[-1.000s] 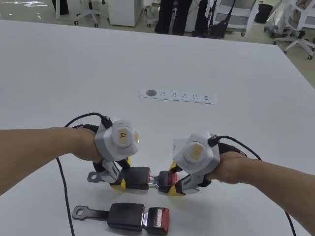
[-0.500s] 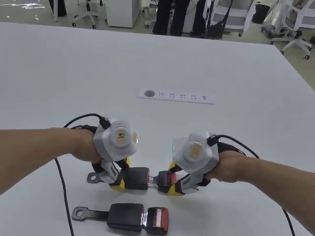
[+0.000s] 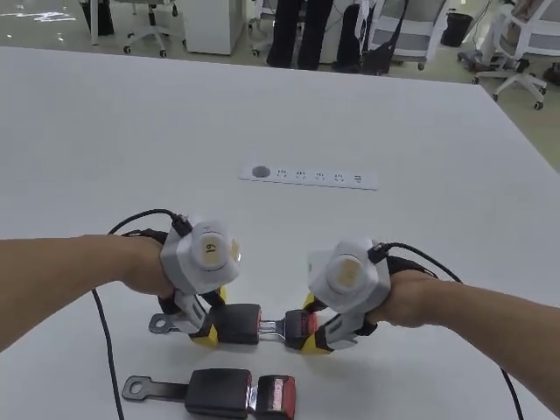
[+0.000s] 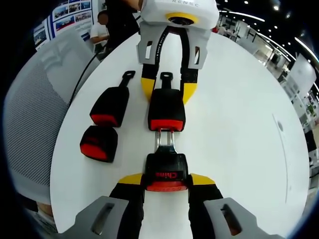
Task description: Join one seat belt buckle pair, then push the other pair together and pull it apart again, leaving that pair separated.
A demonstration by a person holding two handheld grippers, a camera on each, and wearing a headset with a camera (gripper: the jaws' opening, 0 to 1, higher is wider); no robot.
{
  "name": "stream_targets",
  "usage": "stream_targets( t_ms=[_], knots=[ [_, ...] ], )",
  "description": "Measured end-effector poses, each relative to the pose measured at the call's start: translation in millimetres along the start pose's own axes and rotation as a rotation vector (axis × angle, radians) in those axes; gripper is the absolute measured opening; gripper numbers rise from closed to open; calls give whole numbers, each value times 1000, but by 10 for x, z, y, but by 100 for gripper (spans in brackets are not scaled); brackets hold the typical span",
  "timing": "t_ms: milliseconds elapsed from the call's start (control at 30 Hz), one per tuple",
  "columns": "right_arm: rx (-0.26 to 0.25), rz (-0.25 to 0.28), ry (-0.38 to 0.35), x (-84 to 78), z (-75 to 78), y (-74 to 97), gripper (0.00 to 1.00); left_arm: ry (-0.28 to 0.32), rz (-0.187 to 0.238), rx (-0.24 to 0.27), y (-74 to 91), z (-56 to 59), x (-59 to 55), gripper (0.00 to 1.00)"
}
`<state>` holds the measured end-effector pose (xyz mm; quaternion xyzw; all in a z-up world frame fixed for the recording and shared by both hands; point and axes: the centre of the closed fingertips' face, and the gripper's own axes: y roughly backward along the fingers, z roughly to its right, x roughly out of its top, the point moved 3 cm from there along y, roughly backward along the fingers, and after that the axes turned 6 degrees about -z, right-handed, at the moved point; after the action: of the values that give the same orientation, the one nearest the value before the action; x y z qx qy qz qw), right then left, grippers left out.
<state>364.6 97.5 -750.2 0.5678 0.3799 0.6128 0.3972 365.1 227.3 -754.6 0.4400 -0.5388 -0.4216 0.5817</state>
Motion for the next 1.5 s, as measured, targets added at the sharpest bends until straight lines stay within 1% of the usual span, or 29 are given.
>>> stream_targets(
  t_ms=[167,333,367,400,433,467,567,633,700,767,967,1333,1400,1500],
  knots=[
    [-1,-7,0,-40,5,27,30,0,-2,0,3,11,7,32],
    [-5,-17,-8,-146,-38,70,30,0,-1,0,6,21,11,32],
    [-6,-19,-10,-171,-9,72,30,-1,-1,1,9,37,21,32],
    [-6,-20,-11,-186,15,72,30,-2,-2,1,10,28,15,32],
    [-6,-23,-12,-202,-14,87,30,-1,-2,1,13,6,-1,32],
    [-5,-27,-11,-216,-34,98,30,-2,-2,1,13,9,1,32],
    [-4,-34,-14,-275,-18,114,30,-5,-5,1,16,37,23,32],
    [-3,-38,-15,-309,-12,126,30,-6,-6,0,21,19,9,32],
    [-4,-42,-19,-328,-18,138,30,-5,-5,0,22,30,18,32],
    [-3,-44,-23,-356,-17,151,30,-6,-5,0,25,8,8,32],
    [-4,-51,-25,-437,-27,174,30,-8,-6,0,21,3,4,32],
    [-5,-71,-35,-575,-16,211,31,-8,-3,0,18,31,24,32],
    [-4,-75,-34,-626,-7,228,31,-9,-2,-1,21,29,24,32],
    [-2,-81,-29,-629,-8,234,31,-11,-2,-1,25,14,19,32]
  ],
)
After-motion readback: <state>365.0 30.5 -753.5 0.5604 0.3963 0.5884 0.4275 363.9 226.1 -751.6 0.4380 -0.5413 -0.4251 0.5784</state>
